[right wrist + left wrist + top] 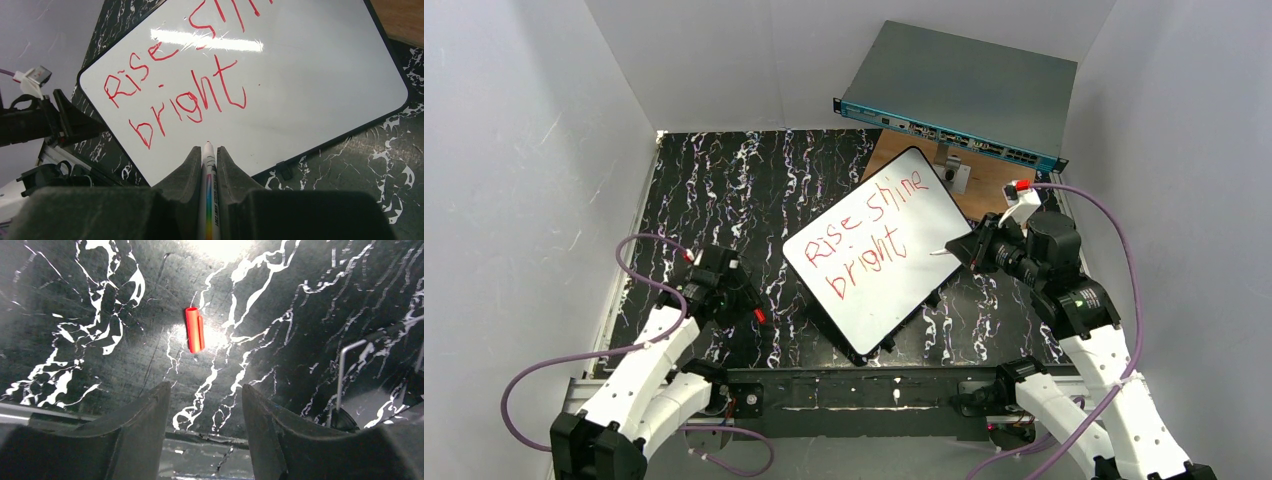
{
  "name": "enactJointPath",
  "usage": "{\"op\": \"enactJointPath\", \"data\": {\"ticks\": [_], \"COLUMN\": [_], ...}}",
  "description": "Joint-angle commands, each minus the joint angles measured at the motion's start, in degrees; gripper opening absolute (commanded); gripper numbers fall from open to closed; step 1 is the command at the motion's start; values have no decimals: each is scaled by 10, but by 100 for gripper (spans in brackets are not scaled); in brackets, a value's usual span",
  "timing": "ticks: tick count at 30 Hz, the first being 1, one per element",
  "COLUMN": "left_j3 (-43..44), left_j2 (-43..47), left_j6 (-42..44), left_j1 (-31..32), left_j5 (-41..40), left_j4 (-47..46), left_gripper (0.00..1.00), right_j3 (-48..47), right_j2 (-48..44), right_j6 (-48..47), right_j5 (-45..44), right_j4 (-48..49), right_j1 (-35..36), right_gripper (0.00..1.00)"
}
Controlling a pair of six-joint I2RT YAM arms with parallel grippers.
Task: Write a sentence on the whiteboard
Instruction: Pick up the pen cap from the center of the board.
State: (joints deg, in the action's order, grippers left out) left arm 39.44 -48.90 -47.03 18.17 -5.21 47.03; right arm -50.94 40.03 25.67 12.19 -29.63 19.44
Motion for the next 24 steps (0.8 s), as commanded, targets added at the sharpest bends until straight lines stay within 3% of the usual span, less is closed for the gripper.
{"op": "enactJointPath", "data": {"ticks": [1,9,24], "left_j3": [-60,-109,-94], "left_j2": [4,-39,-111], "left_j6": [-50,-63,-8], "left_j1": [-1,0,0], "left_j5": [10,-24,-19], "left_j4": [-77,-155,-160], "left_gripper": [52,39,35], "right_j3": [-29,-30,-35], "right_j2": [-3,-1,-4], "right_j6": [-16,-23,-22], "right_j5": [10,17,5], "right_j4": [-1,-4,-4], "right_j1": [-3,-3,-3], "right_gripper": [1,1,1]}}
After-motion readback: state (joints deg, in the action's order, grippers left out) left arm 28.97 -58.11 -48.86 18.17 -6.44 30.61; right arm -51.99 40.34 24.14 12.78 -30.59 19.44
